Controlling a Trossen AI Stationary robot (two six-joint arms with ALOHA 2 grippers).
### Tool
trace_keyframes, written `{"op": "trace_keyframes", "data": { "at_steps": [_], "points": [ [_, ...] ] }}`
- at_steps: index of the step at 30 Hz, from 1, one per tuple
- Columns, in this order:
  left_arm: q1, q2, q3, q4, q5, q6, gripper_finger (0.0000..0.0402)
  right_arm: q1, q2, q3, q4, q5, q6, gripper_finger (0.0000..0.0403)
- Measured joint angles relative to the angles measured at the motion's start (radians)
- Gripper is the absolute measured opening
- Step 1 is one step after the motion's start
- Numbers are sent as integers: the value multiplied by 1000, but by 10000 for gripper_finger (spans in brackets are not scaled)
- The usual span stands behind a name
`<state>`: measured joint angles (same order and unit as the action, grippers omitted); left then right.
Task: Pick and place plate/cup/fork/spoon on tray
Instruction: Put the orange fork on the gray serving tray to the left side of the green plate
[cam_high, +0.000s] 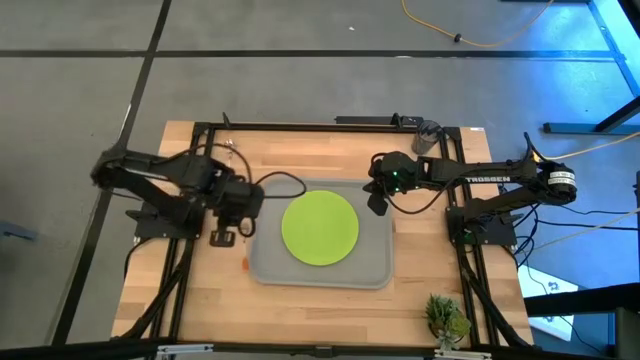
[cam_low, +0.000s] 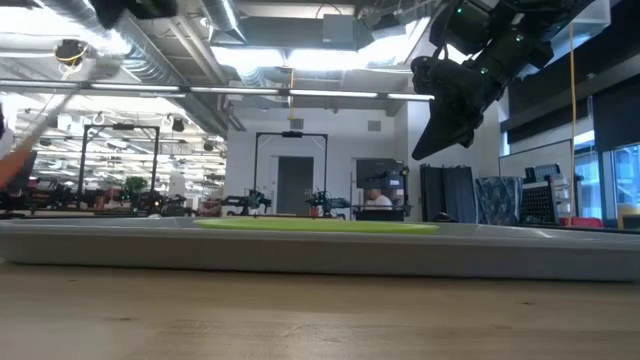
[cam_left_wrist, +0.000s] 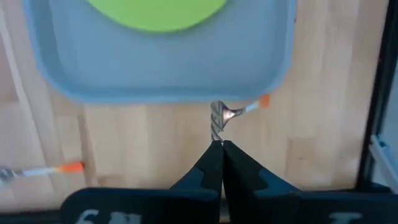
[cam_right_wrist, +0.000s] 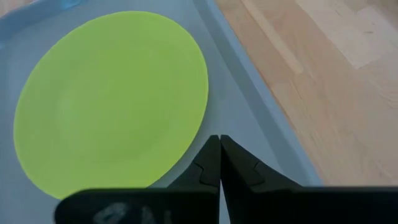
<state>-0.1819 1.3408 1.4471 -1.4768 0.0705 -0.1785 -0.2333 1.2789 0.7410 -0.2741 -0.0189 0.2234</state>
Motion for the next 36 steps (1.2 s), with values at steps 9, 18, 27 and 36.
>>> {"op": "trace_keyframes", "data": {
  "at_steps": [9,18,27,36],
  "points": [
    [140,51,1,76,48,190,0,0,0,0,-4,0,0,6],
    [171,150,0,85,115,305,0,0,0,0,-28,1,-20,6],
    [183,213,-2,107,106,363,0,0,0,0,-43,2,-23,6],
    [233,212,-77,167,71,370,0,0,1,0,-43,2,-27,6]
  ]
}}
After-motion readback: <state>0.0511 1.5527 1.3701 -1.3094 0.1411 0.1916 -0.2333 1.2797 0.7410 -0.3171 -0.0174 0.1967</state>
